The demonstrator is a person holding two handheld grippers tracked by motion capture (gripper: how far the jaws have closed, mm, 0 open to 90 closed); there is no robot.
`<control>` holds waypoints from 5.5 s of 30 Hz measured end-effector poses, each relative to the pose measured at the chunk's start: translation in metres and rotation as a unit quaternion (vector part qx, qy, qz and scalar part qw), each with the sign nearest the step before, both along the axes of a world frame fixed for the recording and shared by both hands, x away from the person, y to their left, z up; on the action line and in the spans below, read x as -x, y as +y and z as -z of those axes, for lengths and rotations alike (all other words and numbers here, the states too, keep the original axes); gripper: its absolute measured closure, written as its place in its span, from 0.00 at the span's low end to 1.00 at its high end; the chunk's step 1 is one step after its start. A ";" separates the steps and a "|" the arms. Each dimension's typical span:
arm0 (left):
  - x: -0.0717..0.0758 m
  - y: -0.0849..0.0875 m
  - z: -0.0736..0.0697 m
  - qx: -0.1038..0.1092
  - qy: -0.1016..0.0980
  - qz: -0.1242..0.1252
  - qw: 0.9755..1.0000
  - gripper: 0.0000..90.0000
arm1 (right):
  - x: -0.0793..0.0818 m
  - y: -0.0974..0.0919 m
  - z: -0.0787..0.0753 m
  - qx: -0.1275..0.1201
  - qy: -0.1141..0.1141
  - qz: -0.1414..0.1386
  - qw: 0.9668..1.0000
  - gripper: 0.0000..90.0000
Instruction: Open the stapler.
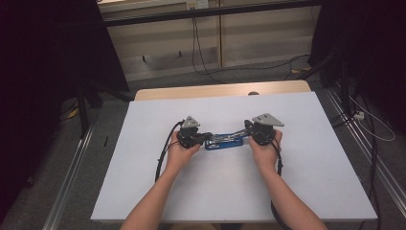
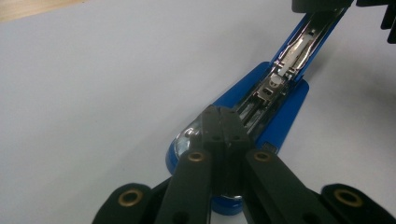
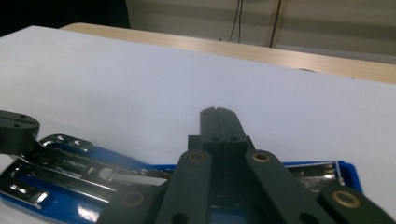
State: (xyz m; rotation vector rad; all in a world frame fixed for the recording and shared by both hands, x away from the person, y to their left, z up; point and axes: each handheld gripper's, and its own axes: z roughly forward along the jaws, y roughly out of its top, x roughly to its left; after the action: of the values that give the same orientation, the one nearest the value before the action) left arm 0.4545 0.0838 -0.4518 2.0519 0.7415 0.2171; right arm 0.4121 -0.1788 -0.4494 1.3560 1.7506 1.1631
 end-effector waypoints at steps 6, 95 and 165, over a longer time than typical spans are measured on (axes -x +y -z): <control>-0.001 0.001 -0.001 0.011 0.006 -0.003 1.000 1.00 | 0.000 -0.006 0.003 -0.003 0.008 0.005 1.000 1.00; 0.071 0.087 -0.032 0.022 -0.020 -0.056 0.998 0.14 | 0.130 -0.063 -0.002 0.039 0.085 -0.101 0.991 0.17; 0.076 0.103 -0.026 0.026 -0.034 -0.065 0.997 0.13 | 0.134 -0.084 0.001 0.027 0.133 -0.175 0.975 0.88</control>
State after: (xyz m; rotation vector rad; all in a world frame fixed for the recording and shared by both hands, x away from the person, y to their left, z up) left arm 0.3786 0.1863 -0.4254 1.9384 0.8304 0.3365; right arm 0.2785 -0.2628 -0.4509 1.2472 2.2683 1.1429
